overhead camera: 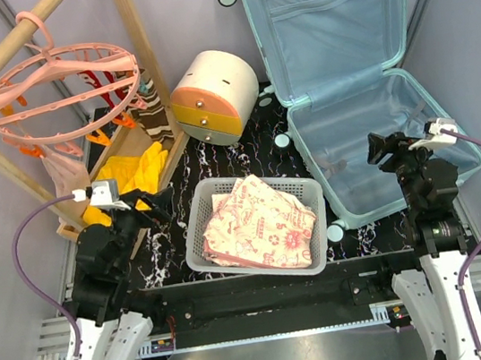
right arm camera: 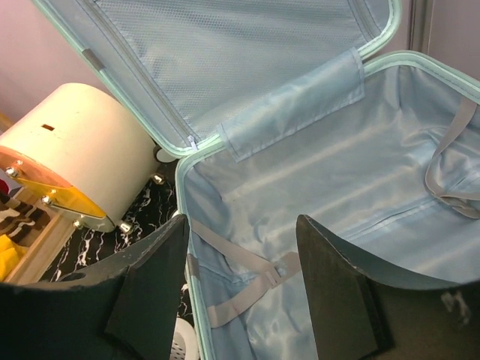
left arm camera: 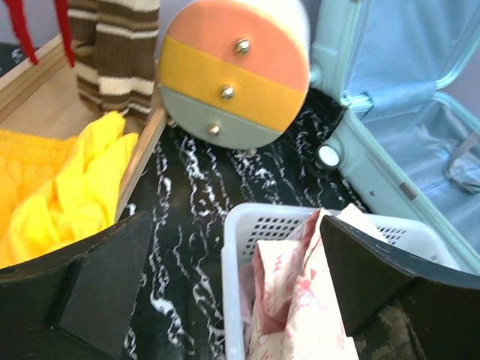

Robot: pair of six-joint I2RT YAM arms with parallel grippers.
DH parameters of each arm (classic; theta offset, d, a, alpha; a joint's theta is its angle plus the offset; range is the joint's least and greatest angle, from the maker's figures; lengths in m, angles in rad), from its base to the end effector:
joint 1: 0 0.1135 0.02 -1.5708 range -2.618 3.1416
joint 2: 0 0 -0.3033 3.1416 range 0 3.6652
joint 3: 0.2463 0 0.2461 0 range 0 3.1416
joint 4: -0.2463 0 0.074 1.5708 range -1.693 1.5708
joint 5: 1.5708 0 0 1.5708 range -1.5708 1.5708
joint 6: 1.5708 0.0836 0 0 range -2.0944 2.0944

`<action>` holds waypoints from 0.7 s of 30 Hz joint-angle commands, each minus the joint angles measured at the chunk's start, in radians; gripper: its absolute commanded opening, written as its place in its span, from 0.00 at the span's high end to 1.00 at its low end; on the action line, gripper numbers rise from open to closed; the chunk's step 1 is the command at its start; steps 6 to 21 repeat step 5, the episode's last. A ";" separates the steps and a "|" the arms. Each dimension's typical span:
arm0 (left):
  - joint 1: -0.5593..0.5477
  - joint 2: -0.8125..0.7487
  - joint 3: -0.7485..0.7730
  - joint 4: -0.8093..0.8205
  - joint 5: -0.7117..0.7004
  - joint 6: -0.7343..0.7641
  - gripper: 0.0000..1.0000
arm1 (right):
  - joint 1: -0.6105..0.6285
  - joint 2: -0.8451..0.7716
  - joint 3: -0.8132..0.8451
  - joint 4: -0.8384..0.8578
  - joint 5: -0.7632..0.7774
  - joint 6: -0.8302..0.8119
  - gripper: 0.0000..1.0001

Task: Open, take out, and arrange the luggage
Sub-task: Reset both arms

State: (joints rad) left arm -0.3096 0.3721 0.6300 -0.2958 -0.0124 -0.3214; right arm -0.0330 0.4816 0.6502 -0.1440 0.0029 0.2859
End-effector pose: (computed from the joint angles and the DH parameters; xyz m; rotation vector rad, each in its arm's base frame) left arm 0.1055 -0.0327 0.3367 -0.0193 1.6295 -0.4772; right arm 0.1339 -0.0047 0.3571 0.2483 1.5295 0.1981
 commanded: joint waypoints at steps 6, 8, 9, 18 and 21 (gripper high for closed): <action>0.001 -0.041 0.036 -0.062 -0.070 0.005 0.01 | -0.002 -0.001 -0.004 0.029 0.028 -0.001 0.32; 0.001 -0.041 0.036 -0.062 -0.070 0.005 0.01 | -0.002 -0.001 -0.004 0.029 0.028 -0.001 0.32; 0.001 -0.041 0.036 -0.062 -0.070 0.005 0.01 | -0.002 -0.001 -0.004 0.029 0.028 -0.001 0.32; 0.001 -0.041 0.036 -0.062 -0.070 0.005 0.01 | -0.002 -0.001 -0.004 0.029 0.028 -0.001 0.32; 0.001 -0.041 0.036 -0.062 -0.070 0.005 0.01 | -0.002 -0.001 -0.004 0.029 0.028 -0.001 0.32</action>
